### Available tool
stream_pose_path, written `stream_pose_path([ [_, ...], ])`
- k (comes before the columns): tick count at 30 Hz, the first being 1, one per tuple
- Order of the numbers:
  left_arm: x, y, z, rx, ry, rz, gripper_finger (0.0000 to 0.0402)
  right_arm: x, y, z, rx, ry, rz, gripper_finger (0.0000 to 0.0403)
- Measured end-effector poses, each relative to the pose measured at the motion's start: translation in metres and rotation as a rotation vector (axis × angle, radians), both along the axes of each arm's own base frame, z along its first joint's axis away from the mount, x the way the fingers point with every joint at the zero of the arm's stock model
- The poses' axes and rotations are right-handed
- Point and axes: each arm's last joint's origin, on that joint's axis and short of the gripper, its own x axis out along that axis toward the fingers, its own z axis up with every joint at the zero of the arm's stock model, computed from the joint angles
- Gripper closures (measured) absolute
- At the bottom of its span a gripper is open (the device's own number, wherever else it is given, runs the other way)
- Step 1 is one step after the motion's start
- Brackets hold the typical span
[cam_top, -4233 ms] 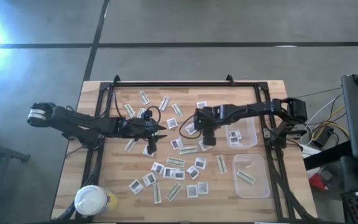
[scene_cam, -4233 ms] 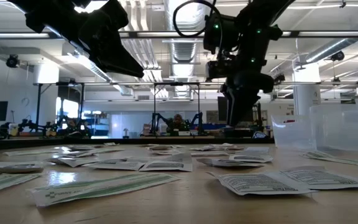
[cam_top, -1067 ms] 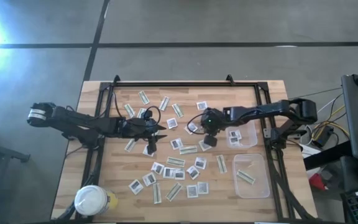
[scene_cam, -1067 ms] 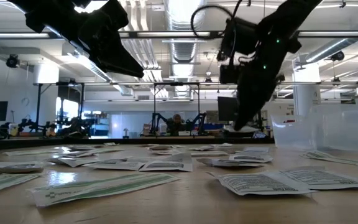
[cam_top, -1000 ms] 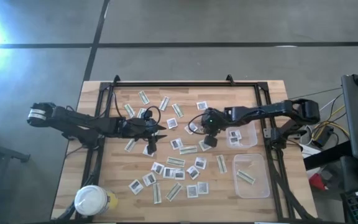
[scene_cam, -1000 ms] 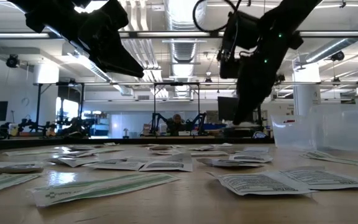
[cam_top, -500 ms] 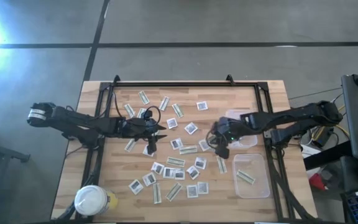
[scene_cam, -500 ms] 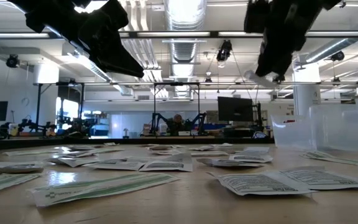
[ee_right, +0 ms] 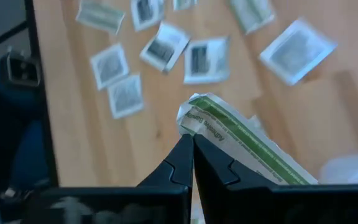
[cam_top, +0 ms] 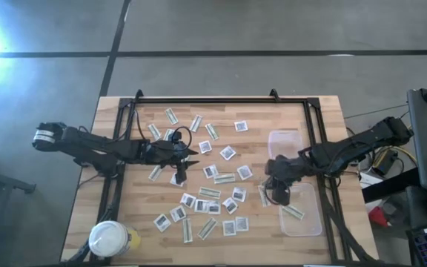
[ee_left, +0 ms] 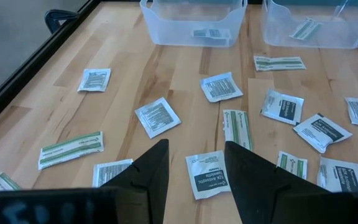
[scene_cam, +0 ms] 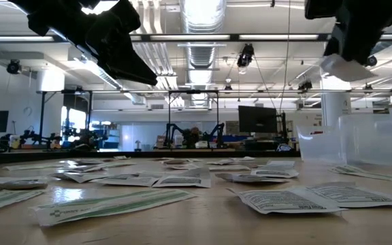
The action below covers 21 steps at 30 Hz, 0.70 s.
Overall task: Pick & Place First Aid Supplies
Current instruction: Put the bandage pack into the bottom bin
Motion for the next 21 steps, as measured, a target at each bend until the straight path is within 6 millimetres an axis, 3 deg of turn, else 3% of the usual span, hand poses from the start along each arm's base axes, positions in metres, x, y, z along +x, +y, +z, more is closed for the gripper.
stream_pose_path([
  [9,0.0,0.0,0.0,0.0,0.001,0.0,0.0252,-0.022,0.033,-0.004,0.091,0.137,0.078,0.0395],
  [21,0.0,0.0,0.0,-0.004,0.001,0.002,0.0252,-0.045,0.05,-0.022,0.097,0.323,-0.035,0.0395],
])
